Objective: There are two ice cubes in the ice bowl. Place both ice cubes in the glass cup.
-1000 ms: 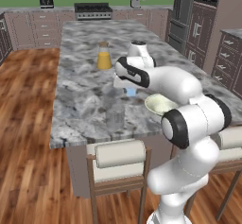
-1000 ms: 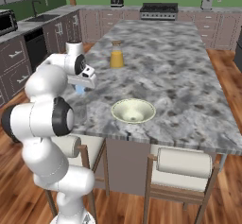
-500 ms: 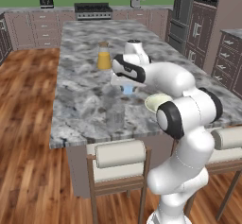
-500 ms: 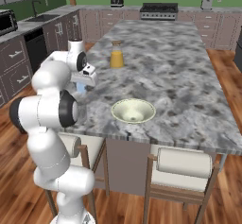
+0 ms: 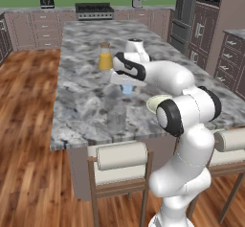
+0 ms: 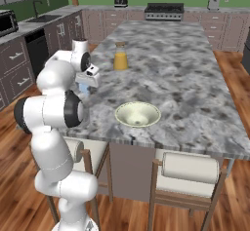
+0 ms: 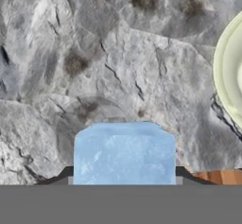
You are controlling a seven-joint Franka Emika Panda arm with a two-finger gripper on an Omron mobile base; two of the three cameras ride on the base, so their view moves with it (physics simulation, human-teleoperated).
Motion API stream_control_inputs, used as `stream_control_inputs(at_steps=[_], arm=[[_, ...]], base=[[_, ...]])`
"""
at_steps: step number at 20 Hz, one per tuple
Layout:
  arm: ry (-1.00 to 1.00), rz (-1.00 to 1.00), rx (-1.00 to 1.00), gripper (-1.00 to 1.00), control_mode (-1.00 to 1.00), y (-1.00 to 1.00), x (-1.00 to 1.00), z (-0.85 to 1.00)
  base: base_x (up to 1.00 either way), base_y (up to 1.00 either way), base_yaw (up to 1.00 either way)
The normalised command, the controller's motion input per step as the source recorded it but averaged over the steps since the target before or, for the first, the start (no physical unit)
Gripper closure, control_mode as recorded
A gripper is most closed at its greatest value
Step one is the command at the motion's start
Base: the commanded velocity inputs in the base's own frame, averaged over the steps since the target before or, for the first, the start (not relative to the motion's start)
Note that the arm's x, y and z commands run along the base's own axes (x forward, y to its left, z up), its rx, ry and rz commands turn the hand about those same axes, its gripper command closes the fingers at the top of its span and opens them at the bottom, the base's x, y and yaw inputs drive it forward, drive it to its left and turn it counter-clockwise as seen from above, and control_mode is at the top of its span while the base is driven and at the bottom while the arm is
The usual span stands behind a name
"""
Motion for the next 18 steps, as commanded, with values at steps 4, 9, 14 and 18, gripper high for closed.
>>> stream_control_inputs(at_steps=[4,9,14,18], arm=[[-0.12,0.00,0.15,1.00,-1.00,0.49,-0.06,-0.11],[-0.03,0.00,-0.11,1.00,-1.00,0.47,-0.09,-0.23],[-0.19,0.01,-0.11,1.00,-1.00,0.18,-0.02,-0.12],[-0.09,0.00,-0.01,1.00,-1.00,0.04,0.00,-0.23]], base=[[0.00,0.00,0.00],[0.00,0.00,0.00],[0.00,0.00,0.00],[0.00,0.00,0.00]])
